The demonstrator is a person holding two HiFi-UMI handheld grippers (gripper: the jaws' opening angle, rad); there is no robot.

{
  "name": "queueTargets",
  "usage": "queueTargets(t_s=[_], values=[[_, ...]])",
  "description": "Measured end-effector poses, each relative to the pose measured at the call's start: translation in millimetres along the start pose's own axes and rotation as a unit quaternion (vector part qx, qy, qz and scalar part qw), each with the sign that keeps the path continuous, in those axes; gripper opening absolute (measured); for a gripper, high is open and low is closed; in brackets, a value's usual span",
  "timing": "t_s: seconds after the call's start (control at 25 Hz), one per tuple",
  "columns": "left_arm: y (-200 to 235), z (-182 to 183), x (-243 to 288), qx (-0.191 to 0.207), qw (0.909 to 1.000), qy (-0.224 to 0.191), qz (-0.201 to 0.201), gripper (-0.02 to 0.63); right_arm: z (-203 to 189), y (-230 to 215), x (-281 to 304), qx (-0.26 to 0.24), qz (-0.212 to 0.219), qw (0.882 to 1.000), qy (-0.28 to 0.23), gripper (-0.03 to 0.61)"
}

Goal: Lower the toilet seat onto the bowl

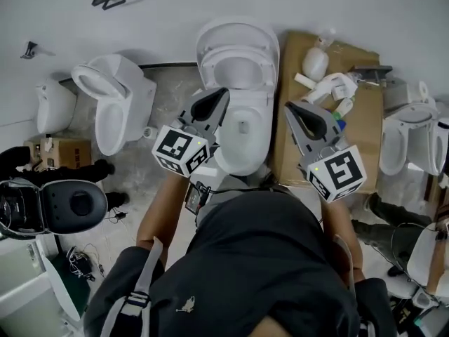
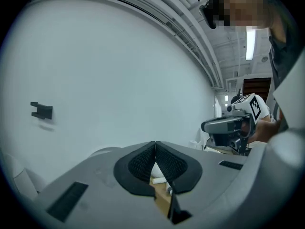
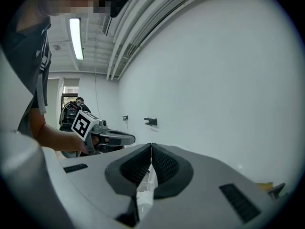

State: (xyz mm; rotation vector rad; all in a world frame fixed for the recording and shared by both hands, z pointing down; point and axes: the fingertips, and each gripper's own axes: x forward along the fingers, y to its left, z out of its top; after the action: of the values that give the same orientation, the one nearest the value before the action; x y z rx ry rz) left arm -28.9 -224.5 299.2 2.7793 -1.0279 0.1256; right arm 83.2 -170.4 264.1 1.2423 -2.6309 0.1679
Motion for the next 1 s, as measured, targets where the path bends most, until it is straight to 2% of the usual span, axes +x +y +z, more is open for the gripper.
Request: queueTargets(t_s=[0.24, 0.36, 0.52, 0.72, 1.0], values=[[55.1, -19.3, 39.7, 0.018, 0.9993, 0.028, -0.014, 0.005, -10.7, -8.9, 24.9, 0.012, -0.014, 0.999, 0.029, 0.008], [75.3, -35.6, 62.1, 0.038, 0.9979, 0.047, -0.023, 0.005, -15.3, -13.2, 34.9, 0.018, -0.02, 0.999, 0.037, 0.008], [102.9, -62.1, 87.6, 0.042, 0.9958, 0.078, -0.024, 0.01, -18.2, -17.4, 47.6, 0.024, -0.03, 0.998, 0.045, 0.008], [125.8, -94.8, 114.1, 0.051, 0.9914, 0.115, -0.036, 0.072, -28.5, -21.8, 53.7, 0.035, -0.046, 0.996, 0.064, 0.008], [157.9, -144.9, 150.7, 0.08, 0.9807, 0.175, -0.037, 0.194, -43.0, -21.9, 57.6, 0.047, -0.063, 0.993, 0.084, 0.008]])
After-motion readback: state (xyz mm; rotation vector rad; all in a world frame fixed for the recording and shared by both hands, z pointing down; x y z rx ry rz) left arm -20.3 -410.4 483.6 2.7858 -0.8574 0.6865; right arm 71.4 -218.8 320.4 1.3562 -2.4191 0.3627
